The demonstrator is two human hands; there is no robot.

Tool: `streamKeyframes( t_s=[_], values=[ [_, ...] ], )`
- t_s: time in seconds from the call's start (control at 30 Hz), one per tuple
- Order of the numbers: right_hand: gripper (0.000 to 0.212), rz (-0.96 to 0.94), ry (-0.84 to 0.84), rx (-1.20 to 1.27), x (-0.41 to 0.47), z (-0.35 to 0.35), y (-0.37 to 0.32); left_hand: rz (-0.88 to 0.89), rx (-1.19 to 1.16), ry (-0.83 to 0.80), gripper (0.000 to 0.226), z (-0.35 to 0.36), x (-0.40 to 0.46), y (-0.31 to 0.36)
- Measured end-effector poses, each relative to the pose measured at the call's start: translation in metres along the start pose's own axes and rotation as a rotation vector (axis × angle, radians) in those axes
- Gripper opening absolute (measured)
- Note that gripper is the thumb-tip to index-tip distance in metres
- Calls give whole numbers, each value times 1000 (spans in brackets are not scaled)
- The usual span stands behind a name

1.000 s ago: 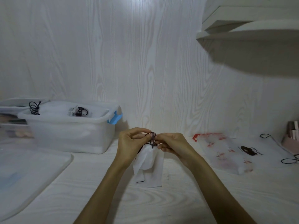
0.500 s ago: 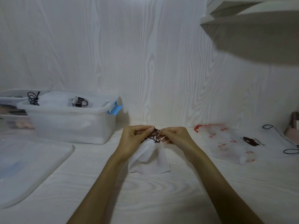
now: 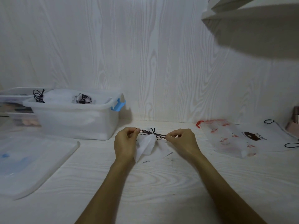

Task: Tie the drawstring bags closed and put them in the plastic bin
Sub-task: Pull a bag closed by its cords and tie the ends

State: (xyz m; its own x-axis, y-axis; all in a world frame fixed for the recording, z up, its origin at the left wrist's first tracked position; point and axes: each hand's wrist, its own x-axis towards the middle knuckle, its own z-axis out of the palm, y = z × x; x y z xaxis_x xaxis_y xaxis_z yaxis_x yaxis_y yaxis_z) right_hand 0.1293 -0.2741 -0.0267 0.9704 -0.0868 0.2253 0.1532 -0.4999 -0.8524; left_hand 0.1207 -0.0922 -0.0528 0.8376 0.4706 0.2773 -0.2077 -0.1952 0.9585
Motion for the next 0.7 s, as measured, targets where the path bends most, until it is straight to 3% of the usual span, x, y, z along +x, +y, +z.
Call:
streamKeyframes(
  t_s=[0.2, 0.37, 0.47, 0.6, 0.7],
  values=[
    [9, -31, -10, -90, 0, -4, -2, 23, 19, 25, 8, -2, 2, 1],
    [5, 1, -1, -99, 1, -5, -2, -92, -131, -16, 10, -4, 10, -8],
    [5, -9, -104, 10, -4, -5, -1, -81, -153, -44, 8, -8, 14, -2],
    [10, 16, -378, 245, -12, -8, -2, -144, -197, -199, 35, -9, 12, 13],
    [23, 20, -363, 205, -8, -11, -5, -277, -185, -247, 56, -15, 11, 30]
  ],
)
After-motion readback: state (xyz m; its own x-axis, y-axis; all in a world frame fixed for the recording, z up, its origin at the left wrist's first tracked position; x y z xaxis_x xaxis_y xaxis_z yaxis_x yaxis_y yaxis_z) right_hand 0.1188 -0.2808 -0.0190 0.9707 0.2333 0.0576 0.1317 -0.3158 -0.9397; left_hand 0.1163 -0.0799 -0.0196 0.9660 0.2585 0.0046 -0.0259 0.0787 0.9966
